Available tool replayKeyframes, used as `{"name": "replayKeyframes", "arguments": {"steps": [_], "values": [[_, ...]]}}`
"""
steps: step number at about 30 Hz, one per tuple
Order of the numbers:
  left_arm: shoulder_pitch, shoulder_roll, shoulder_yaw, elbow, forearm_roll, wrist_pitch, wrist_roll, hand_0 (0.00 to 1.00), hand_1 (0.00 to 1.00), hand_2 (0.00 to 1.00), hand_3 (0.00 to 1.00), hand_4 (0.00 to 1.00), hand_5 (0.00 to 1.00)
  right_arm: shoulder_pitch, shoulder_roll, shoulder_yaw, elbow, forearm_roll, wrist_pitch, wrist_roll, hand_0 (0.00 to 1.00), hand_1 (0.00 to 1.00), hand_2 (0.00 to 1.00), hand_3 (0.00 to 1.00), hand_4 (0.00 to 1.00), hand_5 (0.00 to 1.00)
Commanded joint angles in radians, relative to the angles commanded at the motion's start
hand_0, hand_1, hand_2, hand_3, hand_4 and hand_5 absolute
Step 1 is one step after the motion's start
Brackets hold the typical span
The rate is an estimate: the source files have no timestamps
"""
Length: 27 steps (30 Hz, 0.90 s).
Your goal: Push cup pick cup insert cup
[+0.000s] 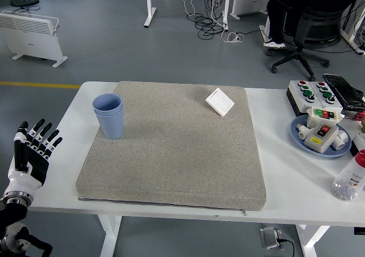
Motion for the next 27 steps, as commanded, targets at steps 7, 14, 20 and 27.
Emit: {"name": "replayKeyframes", "arguments": {"steps": [7,14,20,27], "values": [[-0.002,-0.003,-0.005,0.000,0.001,-0.001,-0.002,0.820,0.827,0.903,0.881,0.647,0.998,0.002,-0.001,-0.001,0.000,0.002,0.000,0.002,0.755,0.626,0.645,0.557,0.076,0.468],[-0.007,-0.005,-0.008,0.000,0.003,0.001,-0.001,0.822,0.827,0.903,0.880,0.646,0.998,0.005,-0.001,0.001,0.000,-0.002,0.000,0.004,0.755,0.626,0.645,0.557,0.076,0.470],[-0.008,-0.007,-0.014,-0.003,0.002,0.003,-0.002,0.821,0.827,0.903,0.879,0.645,0.998,0.006,-0.001,0.000,0.000,-0.001,0.000,0.005,0.755,0.626,0.644,0.556,0.076,0.469],[-0.012,-0.004,-0.017,-0.004,-0.001,0.004,-0.004,0.822,0.828,0.903,0.881,0.645,0.998,0.007,-0.001,-0.002,0.000,0.001,-0.001,0.005,0.755,0.626,0.645,0.556,0.076,0.470]]}}
